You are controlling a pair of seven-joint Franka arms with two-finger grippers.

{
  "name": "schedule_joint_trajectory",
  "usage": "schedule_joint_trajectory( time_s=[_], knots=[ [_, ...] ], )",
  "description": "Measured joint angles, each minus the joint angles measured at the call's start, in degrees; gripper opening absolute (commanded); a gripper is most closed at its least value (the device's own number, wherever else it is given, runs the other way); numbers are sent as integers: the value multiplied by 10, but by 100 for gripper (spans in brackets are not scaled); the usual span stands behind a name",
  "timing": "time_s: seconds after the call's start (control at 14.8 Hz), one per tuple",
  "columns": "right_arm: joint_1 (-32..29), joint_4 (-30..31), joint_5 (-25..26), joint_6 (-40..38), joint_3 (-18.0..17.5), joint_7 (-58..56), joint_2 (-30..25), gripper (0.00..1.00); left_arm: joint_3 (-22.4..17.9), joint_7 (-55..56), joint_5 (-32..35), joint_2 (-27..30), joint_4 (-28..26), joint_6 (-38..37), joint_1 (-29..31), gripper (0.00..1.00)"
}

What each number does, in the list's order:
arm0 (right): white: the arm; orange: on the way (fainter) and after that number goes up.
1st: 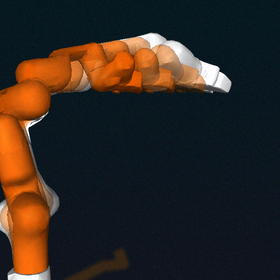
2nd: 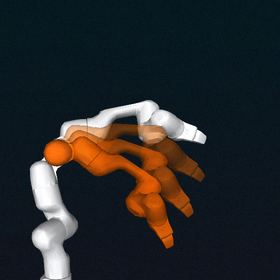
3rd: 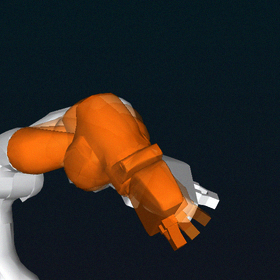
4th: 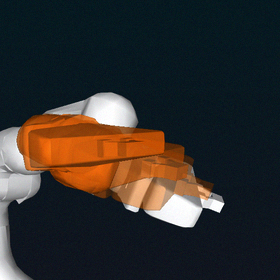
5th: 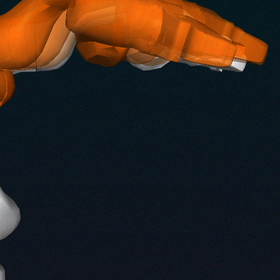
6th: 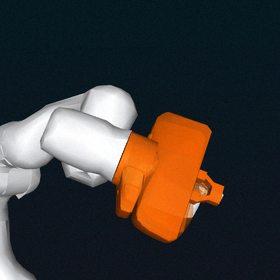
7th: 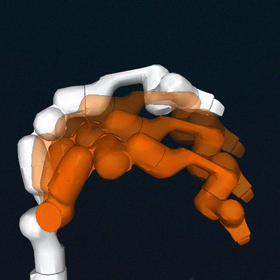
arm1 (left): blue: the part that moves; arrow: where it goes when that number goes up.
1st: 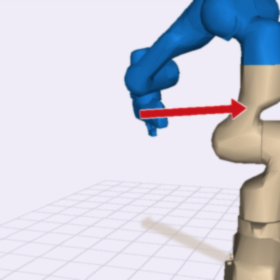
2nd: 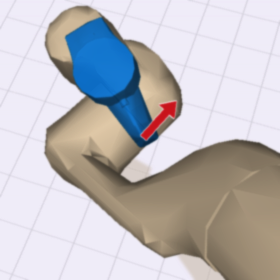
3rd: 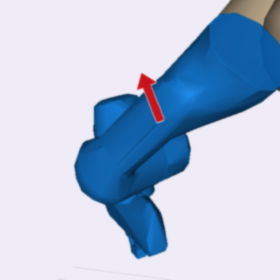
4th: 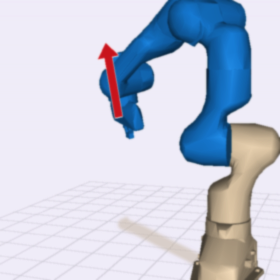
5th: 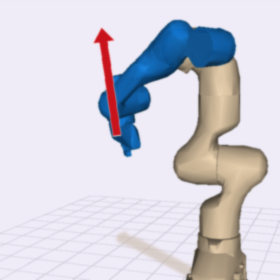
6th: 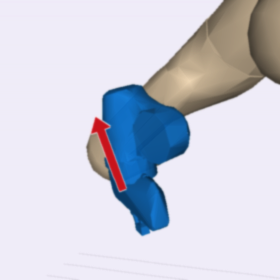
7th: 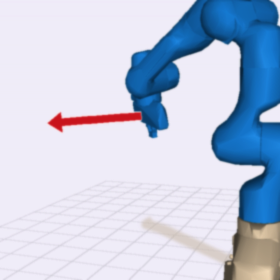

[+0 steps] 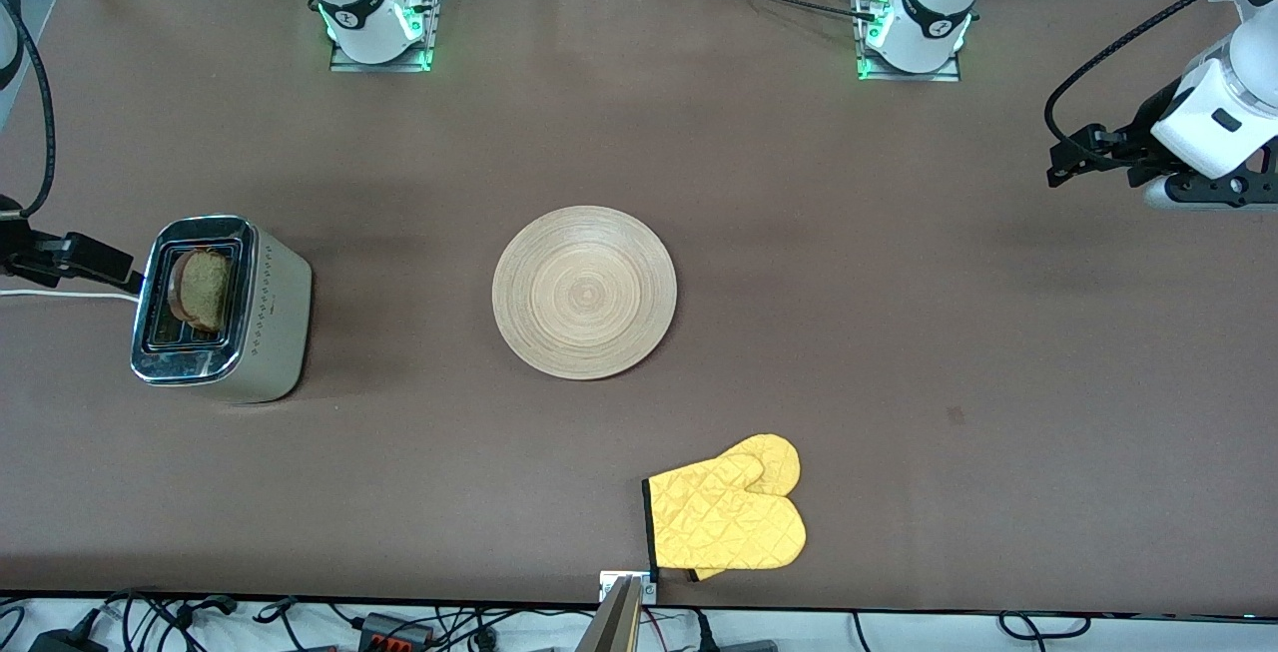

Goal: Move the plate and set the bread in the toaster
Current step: 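Open the right gripper and raise it away from the toaster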

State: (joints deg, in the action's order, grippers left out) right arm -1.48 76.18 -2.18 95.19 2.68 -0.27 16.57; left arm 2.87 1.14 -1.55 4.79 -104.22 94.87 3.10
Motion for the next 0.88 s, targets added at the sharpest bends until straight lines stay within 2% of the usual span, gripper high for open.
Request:
schedule_joint_trajectory(
  time_s=[0.27,0.68,0.88],
  knots=[
    [0,37,8,0,-8,0,-29,100,-1,0,0,-2,0,0,1,100],
    [0,204,9,33,-8,-4,-137,100,-1,0,0,-3,0,0,5,100],
    [0,245,10,23,-8,-8,-177,100,-1,0,0,-5,0,0,6,100]
  ],
)
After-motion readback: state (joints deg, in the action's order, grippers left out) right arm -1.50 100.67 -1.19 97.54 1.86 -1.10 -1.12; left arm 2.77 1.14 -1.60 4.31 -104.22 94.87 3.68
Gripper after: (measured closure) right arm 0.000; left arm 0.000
